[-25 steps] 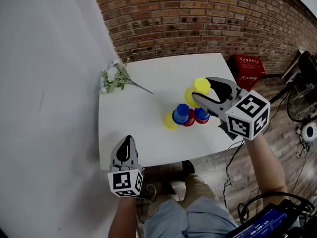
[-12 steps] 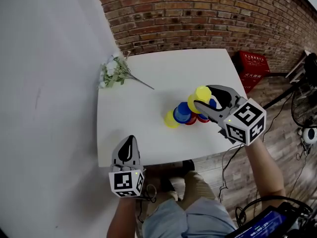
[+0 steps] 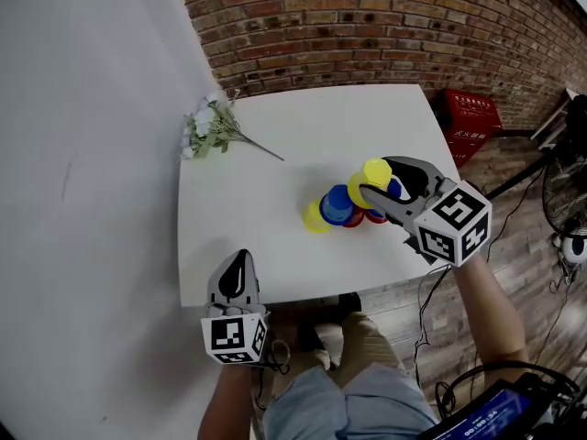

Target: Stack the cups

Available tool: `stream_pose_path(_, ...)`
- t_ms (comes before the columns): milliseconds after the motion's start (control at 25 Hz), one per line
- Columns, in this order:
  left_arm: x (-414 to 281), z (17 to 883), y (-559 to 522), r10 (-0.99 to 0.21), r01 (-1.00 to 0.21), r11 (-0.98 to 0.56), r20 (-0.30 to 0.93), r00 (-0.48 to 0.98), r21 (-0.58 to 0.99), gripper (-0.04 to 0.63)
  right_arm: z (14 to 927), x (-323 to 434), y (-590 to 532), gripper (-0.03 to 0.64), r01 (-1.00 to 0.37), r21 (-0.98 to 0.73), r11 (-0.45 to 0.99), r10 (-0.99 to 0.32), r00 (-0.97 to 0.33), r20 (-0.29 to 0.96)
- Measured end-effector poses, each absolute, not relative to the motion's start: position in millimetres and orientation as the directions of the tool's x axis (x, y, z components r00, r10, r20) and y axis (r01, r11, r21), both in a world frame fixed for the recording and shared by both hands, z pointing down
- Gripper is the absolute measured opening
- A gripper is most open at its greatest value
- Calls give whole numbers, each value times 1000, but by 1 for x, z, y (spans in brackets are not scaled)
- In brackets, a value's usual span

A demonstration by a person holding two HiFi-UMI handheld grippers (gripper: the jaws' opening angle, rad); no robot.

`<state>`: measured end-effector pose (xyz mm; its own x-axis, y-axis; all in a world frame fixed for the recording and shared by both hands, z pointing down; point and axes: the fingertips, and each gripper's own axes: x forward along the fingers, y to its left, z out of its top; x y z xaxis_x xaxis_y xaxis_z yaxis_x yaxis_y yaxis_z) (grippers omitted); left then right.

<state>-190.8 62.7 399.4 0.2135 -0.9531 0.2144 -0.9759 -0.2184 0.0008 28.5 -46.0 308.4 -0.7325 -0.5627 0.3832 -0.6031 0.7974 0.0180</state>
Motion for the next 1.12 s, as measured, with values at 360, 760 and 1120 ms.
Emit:
stream_pose_path(360,-187,400,62,-951,-975,-222,221,217,1,6,314,29,-48,244,-605,0,796,-559,-736,380)
stream_pose_path(760,-189,401,64,-951,-976,-219,223,213,-1,6,314,29,-53,247,-609,-3,794,-566,-739,365)
stream_pose_path(1120,-191,400,65,-951,-976,-217,226,213,5,6,316,25,-49,279,-592,0,806,-547,-746,379)
